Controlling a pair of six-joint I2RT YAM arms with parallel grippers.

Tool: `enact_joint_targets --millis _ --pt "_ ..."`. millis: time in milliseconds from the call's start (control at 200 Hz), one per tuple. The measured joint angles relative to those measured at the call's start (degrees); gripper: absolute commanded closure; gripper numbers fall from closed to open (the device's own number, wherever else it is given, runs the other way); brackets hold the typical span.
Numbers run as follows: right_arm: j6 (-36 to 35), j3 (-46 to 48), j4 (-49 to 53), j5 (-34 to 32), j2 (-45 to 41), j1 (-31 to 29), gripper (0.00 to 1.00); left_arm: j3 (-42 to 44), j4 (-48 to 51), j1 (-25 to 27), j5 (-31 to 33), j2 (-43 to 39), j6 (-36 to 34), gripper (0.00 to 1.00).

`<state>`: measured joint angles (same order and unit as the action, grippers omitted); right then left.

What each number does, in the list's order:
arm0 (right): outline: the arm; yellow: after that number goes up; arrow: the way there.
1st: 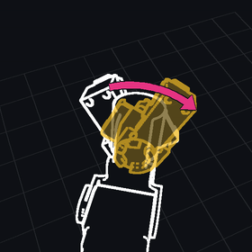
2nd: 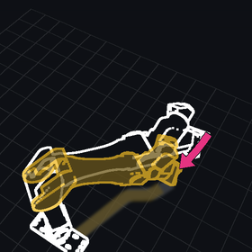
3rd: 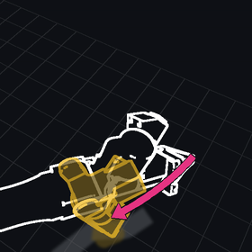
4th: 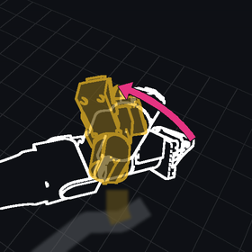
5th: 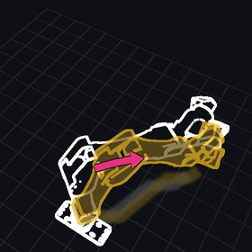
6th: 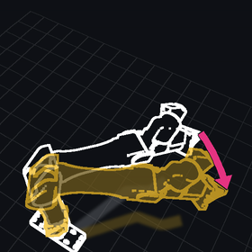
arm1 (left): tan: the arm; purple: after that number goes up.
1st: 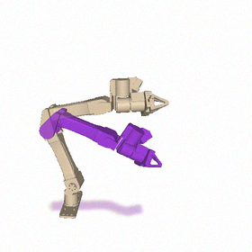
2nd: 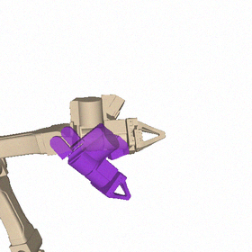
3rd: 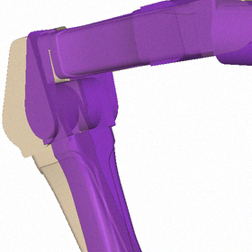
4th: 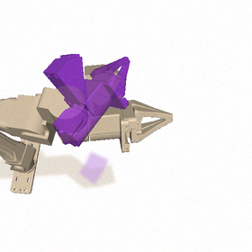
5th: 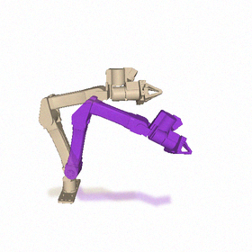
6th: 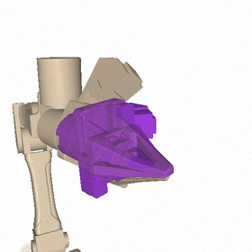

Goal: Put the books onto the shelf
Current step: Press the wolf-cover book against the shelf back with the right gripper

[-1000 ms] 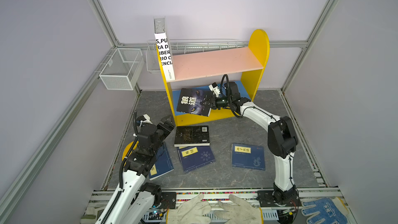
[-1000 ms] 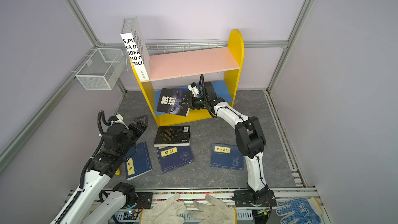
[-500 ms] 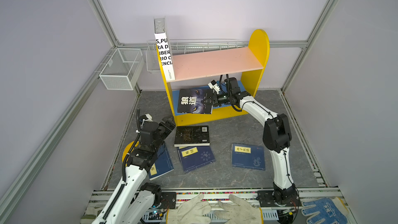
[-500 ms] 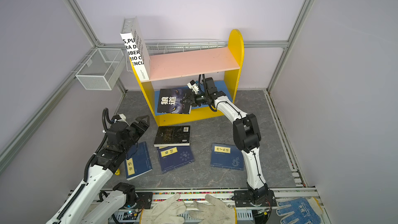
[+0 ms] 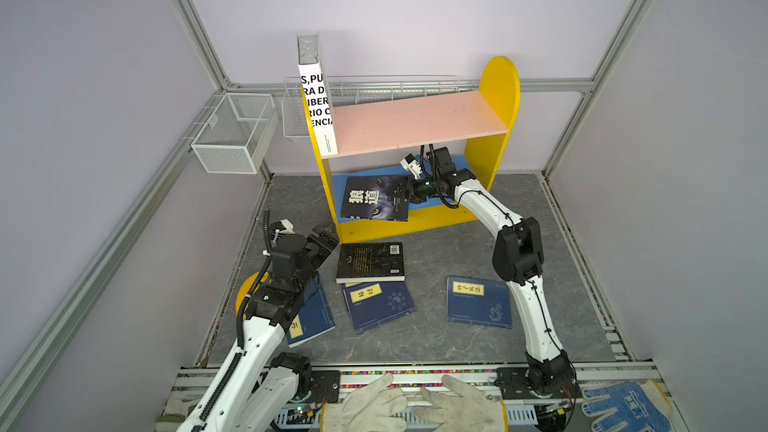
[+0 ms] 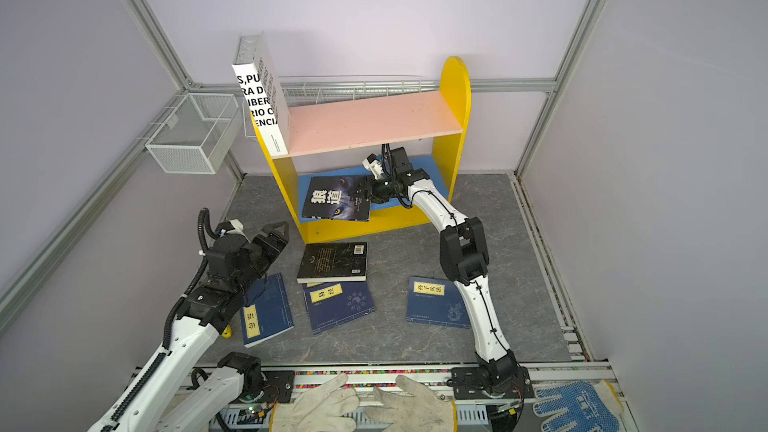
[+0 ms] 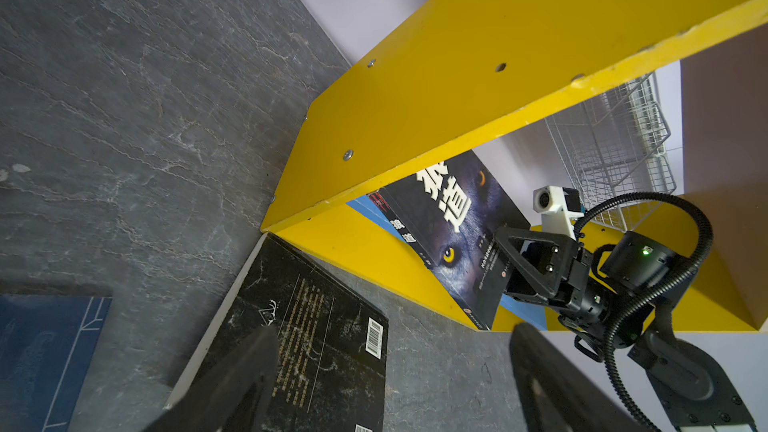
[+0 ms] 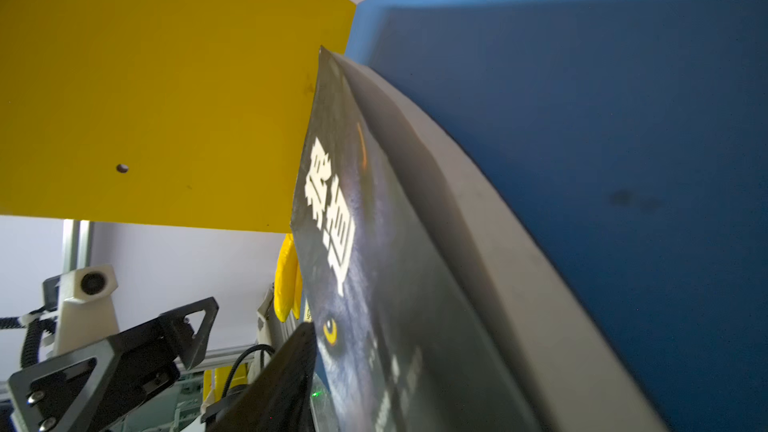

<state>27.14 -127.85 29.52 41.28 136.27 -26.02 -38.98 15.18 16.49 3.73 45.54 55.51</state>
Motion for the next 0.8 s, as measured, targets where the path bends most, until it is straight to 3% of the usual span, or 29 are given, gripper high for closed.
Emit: enact_joint_targets --millis 140,295,600,800 --pt "-0.52 1.7 2.34 -11.08 -3.26 0.63 0.37 0.0 -0.59 0.0 -0.39 0.15 0.22 0.12" --pt "-0.59 7.39 2.6 -18.47 -7.85 1.14 0.39 0.11 -1.18 0.0 -0.72 0.39 0.22 0.12" --pt "1.62 17.53 -3.08 -21.59 -13.25 -0.35 0.61 1.01 -2.45 0.0 -1.44 1.99 0.2 0.12" --pt "1.62 16.57 -3.39 -21.92 -13.0 -2.58 0.63 0.0 -3.37 -1.33 -3.13 7.28 -3.43 0.08"
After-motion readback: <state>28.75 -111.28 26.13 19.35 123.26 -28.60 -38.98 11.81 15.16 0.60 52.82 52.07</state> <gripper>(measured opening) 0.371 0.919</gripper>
